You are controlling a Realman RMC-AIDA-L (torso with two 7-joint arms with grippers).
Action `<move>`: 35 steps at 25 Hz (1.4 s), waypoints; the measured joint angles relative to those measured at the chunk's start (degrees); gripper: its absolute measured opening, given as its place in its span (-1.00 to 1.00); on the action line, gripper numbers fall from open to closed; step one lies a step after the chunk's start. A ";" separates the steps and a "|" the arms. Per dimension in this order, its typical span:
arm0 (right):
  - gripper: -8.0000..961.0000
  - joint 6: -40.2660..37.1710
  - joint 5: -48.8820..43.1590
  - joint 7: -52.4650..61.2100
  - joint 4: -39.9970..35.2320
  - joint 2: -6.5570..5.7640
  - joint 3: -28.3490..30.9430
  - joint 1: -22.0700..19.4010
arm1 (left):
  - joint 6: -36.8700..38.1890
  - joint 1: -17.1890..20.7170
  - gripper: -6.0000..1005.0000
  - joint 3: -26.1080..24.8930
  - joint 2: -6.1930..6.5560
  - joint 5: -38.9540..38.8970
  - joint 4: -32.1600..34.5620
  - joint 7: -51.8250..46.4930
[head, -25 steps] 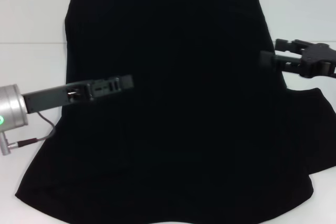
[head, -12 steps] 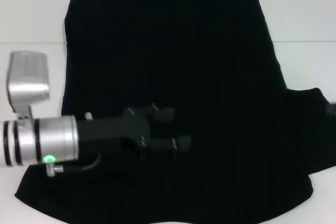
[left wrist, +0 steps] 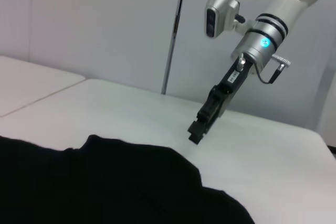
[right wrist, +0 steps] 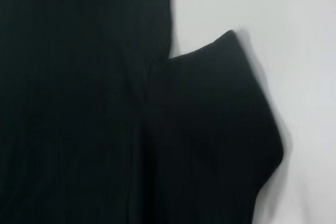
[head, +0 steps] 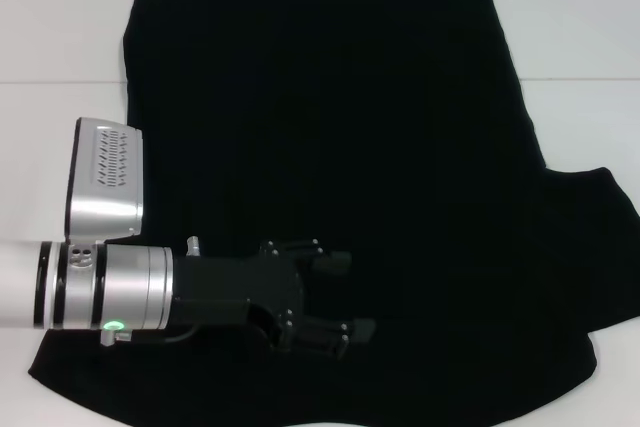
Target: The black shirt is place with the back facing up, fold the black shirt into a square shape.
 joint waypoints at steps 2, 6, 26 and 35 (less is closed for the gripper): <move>0.52 1.28 -0.03 0.04 0.10 0.27 -0.14 0.20 | -0.25 -0.04 0.77 0.26 -0.01 0.02 -0.07 -0.17; 0.52 3.81 -0.44 0.12 1.57 0.80 -0.50 1.58 | -0.31 -0.17 0.77 0.47 -0.03 0.05 -0.12 -0.40; 0.33 8.26 -4.79 0.49 2.90 3.84 -1.03 5.11 | -0.70 -0.24 0.77 -0.05 0.00 -0.35 0.26 -1.13; -0.50 9.57 -4.89 0.30 2.57 4.95 -0.93 4.81 | -0.79 -0.36 0.77 -1.11 0.17 -0.44 0.26 -1.11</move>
